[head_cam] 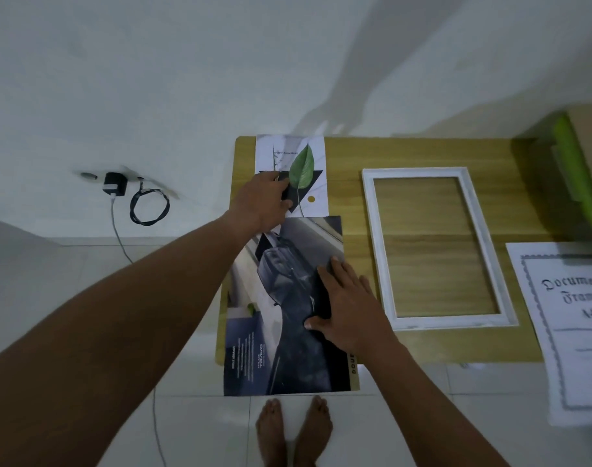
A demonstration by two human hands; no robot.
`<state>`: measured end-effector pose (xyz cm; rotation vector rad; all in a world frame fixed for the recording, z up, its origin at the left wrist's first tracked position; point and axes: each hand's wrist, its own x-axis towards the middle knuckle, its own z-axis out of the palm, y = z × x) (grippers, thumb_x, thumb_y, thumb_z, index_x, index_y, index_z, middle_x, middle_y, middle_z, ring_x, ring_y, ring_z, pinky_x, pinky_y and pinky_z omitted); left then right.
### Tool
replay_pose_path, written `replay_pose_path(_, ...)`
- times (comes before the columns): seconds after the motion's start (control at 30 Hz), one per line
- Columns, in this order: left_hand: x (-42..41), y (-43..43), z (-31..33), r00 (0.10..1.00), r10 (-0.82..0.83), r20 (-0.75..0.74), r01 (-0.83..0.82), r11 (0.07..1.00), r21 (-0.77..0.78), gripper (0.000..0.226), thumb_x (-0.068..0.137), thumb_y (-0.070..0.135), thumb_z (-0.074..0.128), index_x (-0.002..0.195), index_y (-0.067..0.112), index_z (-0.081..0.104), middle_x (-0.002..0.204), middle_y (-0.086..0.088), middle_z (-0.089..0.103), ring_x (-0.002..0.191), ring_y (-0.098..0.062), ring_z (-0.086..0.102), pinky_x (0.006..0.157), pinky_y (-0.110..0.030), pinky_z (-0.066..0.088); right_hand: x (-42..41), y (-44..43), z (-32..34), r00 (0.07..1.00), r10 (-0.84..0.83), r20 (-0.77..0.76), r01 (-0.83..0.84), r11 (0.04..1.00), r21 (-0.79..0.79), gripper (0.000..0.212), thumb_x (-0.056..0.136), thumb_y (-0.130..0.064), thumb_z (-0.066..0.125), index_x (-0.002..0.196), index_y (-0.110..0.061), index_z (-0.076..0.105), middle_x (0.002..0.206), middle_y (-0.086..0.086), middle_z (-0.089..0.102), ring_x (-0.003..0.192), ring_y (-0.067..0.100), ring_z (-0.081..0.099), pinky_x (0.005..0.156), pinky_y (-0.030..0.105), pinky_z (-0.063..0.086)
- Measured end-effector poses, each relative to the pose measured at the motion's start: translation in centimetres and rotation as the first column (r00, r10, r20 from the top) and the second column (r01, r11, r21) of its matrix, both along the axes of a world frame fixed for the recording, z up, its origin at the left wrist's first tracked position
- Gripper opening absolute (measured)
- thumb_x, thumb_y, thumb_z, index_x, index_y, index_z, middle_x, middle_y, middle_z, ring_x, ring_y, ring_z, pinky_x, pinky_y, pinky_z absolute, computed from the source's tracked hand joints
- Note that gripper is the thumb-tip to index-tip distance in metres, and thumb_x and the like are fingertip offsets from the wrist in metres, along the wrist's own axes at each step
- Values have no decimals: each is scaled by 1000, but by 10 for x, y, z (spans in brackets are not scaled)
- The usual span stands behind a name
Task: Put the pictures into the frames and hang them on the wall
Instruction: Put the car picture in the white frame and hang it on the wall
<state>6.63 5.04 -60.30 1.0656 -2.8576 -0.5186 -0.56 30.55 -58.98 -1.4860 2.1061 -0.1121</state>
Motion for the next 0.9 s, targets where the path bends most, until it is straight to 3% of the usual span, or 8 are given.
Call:
replay_pose_path(0.17, 6, 4, 8, 998, 37, -41, -39, 998, -44, 32, 89, 33, 53, 114, 16, 62, 108, -6, 59, 107, -31, 54, 77, -42, 52, 5, 2, 1, 1000, -17, -6, 16, 1000, -8, 98, 81, -55, 69, 156, -21, 14, 165, 4, 1, 152, 25, -3, 123, 49, 7)
replay_pose_path(0.27, 20, 25, 19, 981, 166, -104, -171, 984, -49, 40, 94, 32, 52, 130, 15, 57, 133, -9, 54, 124, -31, 47, 95, -44, 45, 10, 8, 2, 1000, -21, -4, 21, 1000, -5, 98, 81, -55, 70, 155, -21, 16, 165, 5, 2, 152, 25, -2, 123, 49, 8)
replay_pose_path(0.33, 43, 48, 23, 924, 353, -146, -351, 936, 39, 42, 94, 33, 54, 132, 17, 54, 138, -9, 51, 127, -31, 46, 99, -45, 43, 14, 11, 3, 999, -41, 5, 41, 999, -4, 95, 81, -56, 68, 154, -22, 18, 164, 6, 4, 152, 26, -1, 122, 48, 8)
replay_pose_path(0.43, 83, 85, 16, 819, 559, -129, -522, 819, 237, 31, 88, 33, 62, 114, 17, 61, 116, -9, 63, 108, -31, 60, 84, -35, 48, 18, 14, 3, 995, -98, 3, 98, 993, -68, 75, 87, -54, 62, 148, -23, 32, 159, 12, 19, 147, 33, 18, 120, 49, 21)
replay_pose_path(0.5, 103, 105, 10, 795, 601, -82, -541, 765, 349, 35, 86, 31, 66, 117, 14, 61, 113, -9, 66, 103, -31, 63, 80, -32, 46, 21, 14, 2, 993, -113, -44, 107, 986, -130, 61, 90, -47, 62, 141, -23, 41, 150, 13, 31, 139, 35, 31, 115, 48, 31)
replay_pose_path(0.57, 112, 118, 9, 778, 623, -79, -544, 731, 413, 40, 86, 26, 68, 123, 13, 59, 117, -11, 66, 106, -32, 62, 84, -31, 44, 23, 14, 1, 990, -118, -82, 104, 982, -155, 58, 90, -43, 63, 140, -22, 42, 149, 12, 35, 138, 33, 32, 114, 47, 32)
replay_pose_path(0.73, 127, 119, 7, 677, 729, -106, -609, 635, 475, 55, 78, 20, 78, 129, 9, 59, 123, -13, 66, 110, -28, 63, 99, -36, 47, 32, 13, -1, 968, -239, -79, 225, 961, -159, 74, 88, -50, 64, 146, -18, 32, 151, 6, 36, 135, 29, 36, 110, 47, 36)
replay_pose_path(0.9, 140, 114, 19, 625, 751, -212, -601, 636, 483, 40, 78, 11, 75, 115, 23, 66, 99, 2, 72, 82, -12, 69, 79, -24, 52, 40, 10, 0, 939, -339, -63, 325, 931, -165, 78, 86, -51, 67, 146, -16, 31, 142, 8, 44, 127, 30, 43, 102, 46, 40)
